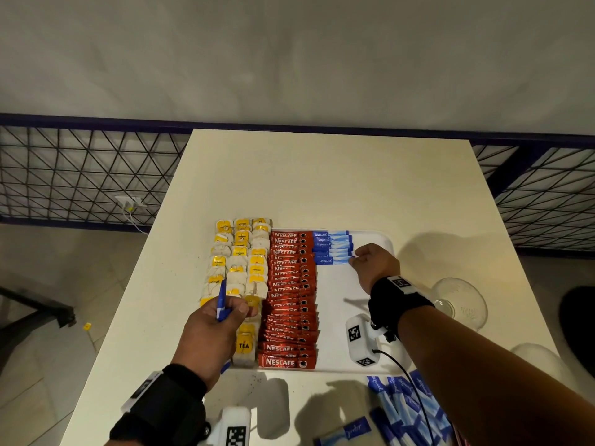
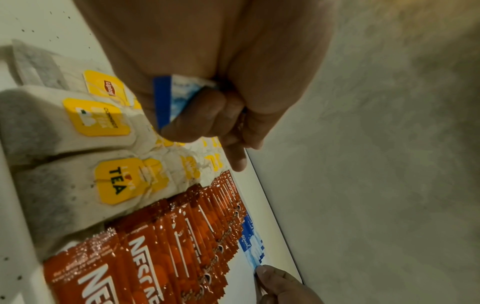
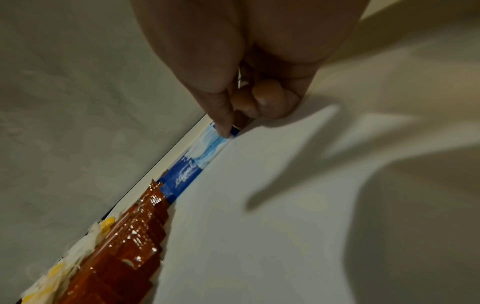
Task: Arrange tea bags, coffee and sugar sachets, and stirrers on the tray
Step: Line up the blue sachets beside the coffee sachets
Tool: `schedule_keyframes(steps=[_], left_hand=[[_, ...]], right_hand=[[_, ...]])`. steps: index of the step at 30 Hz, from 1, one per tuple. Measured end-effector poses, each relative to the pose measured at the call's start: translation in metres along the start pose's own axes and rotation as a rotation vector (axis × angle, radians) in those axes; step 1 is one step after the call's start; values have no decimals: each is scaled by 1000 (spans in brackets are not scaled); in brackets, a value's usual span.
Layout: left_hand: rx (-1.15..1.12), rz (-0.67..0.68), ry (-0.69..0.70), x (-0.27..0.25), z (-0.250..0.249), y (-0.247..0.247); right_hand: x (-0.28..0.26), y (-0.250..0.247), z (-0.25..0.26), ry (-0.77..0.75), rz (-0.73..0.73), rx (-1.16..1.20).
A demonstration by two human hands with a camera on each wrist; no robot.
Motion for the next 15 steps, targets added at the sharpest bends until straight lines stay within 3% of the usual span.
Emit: schedule_keyframes(steps=[6, 11, 13, 15], left_hand=[[-53, 40, -24, 0, 1, 1], [-268, 268, -169, -7, -7, 7], [-223, 385, -187, -8, -11, 14], [-165, 499, -175, -10, -18, 25]], right_hand=[[-2, -3, 1, 14, -18, 27], [-32, -15, 13, -119, -90, 13], [-61, -16, 24, -236, 61, 6], [-92, -12, 33, -350, 357, 5]])
Point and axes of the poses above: each hand's wrist, its own x-axis towards the middle knuckle, its own y-axis out of the palm, z = x × y, the point moved 1 cm from there along x, towards the middle knuckle, and after that the axes turned 9 degrees about y, right-handed, at the moved point
